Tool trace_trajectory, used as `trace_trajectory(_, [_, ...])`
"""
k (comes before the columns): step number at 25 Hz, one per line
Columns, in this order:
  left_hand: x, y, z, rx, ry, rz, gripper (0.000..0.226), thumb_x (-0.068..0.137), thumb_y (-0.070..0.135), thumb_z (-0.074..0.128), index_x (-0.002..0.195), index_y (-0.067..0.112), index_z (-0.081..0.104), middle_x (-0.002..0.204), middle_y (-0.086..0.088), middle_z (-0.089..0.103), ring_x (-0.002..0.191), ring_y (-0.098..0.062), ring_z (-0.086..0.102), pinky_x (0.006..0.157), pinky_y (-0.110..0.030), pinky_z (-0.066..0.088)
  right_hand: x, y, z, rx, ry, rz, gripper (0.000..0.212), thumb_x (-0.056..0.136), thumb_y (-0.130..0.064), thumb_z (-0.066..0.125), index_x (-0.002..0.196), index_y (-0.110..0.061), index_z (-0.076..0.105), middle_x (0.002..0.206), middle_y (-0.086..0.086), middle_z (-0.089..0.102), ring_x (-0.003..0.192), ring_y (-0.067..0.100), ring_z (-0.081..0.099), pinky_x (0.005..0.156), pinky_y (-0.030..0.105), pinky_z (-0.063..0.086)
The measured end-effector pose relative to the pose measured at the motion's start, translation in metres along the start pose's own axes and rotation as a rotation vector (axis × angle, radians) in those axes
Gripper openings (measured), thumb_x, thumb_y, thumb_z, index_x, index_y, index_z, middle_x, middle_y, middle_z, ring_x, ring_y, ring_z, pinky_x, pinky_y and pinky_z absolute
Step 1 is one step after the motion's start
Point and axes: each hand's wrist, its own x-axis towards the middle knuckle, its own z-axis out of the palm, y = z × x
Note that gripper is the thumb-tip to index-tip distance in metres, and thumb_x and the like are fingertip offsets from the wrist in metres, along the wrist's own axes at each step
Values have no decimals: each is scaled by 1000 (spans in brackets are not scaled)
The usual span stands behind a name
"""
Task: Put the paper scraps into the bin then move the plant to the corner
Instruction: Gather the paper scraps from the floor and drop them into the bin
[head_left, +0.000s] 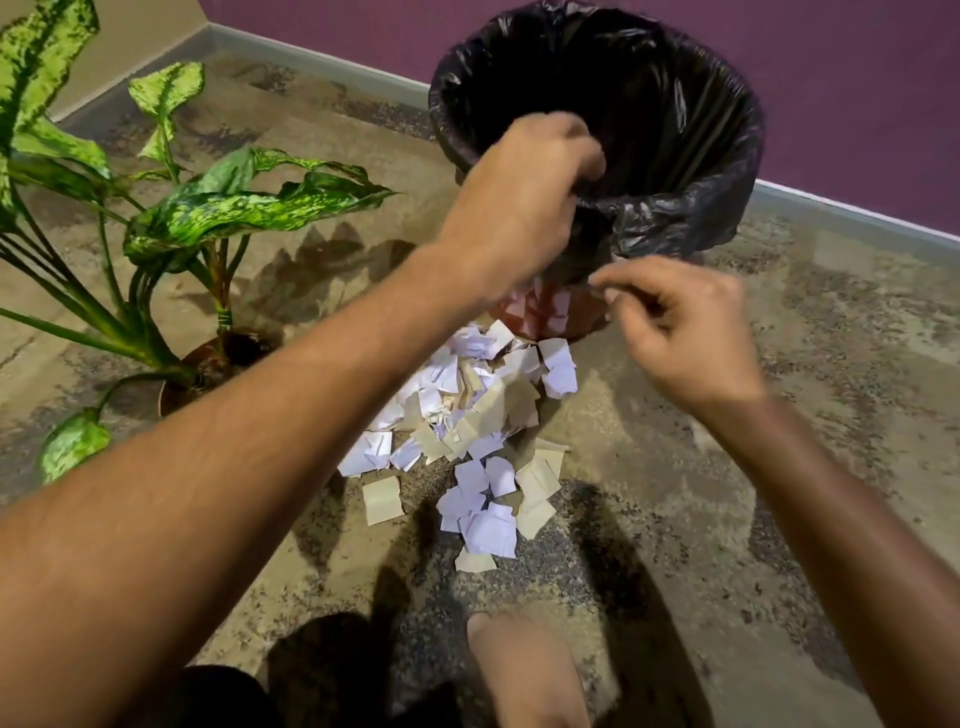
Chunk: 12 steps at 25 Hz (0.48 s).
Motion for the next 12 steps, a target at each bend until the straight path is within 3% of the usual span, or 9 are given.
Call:
trace_trajectory(3, [-55,3,18,-11,23,122,32,84,7,58,116,5,63,134,-15,54,130,-33,43,109,-38,35,-16,2,35,-43,-297,153,25,89,-26,65,113,-21,68,105,0,73,88,19,67,83,41,56])
trace_trajectory(7, [-126,-14,46,46,64,239,30,90,12,58,117,2,63,137,-23,51,132,-41,41,105,-50,39,-58,31,69,-170,-731,256,58,86,-46,66,138,-29,45,135,-1,55,117,20,56,96,40,47])
trace_trajectory(10, [-181,-35,63,69,-103,145,33,91,17,59,121,4,60,137,-19,51,127,-37,47,102,-46,43,-89,47,90,-225,-955,293,102,70,-54,79,149,-41,16,157,-3,25,133,24,41,105,43,40])
trace_trajectory(12, [-213,-46,71,48,-348,-50,44,92,29,59,131,11,51,140,-12,48,126,-32,48,98,-42,47,-105,51,103,-330,-1036,257,121,58,-59,83,148,-47,3,162,-6,7,138,30,33,104,46,40])
